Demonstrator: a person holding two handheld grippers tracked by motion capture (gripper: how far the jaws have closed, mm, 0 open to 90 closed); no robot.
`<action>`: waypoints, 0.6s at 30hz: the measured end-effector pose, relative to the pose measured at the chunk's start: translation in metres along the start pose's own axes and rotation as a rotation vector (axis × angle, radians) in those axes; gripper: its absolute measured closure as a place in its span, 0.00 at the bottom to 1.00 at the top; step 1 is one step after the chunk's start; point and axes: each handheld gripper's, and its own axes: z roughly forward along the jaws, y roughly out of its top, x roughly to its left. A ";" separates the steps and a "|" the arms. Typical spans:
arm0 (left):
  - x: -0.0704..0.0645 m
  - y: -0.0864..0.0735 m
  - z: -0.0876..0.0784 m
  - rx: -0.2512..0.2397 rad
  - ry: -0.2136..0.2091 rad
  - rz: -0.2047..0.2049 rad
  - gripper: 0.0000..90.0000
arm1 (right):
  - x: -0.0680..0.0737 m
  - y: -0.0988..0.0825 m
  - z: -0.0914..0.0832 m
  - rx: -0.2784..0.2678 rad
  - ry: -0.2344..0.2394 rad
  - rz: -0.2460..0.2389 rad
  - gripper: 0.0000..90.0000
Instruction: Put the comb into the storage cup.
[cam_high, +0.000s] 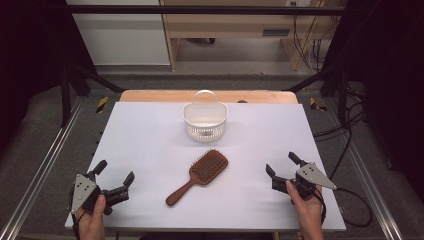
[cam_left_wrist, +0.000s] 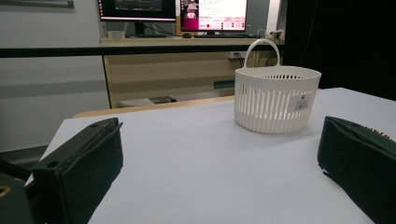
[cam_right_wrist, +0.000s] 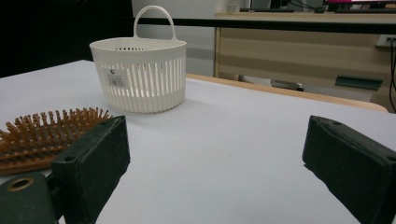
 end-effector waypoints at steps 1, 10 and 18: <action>0.000 0.000 0.000 -0.002 0.001 0.000 0.00 | 0.001 0.000 0.000 0.005 0.004 0.007 0.08; 0.001 0.000 0.000 -0.003 0.003 -0.002 0.00 | 0.001 0.000 0.000 0.017 0.003 0.004 0.08; 0.000 0.000 0.000 -0.003 0.002 0.005 0.00 | 0.001 0.000 0.000 0.017 -0.003 0.007 0.08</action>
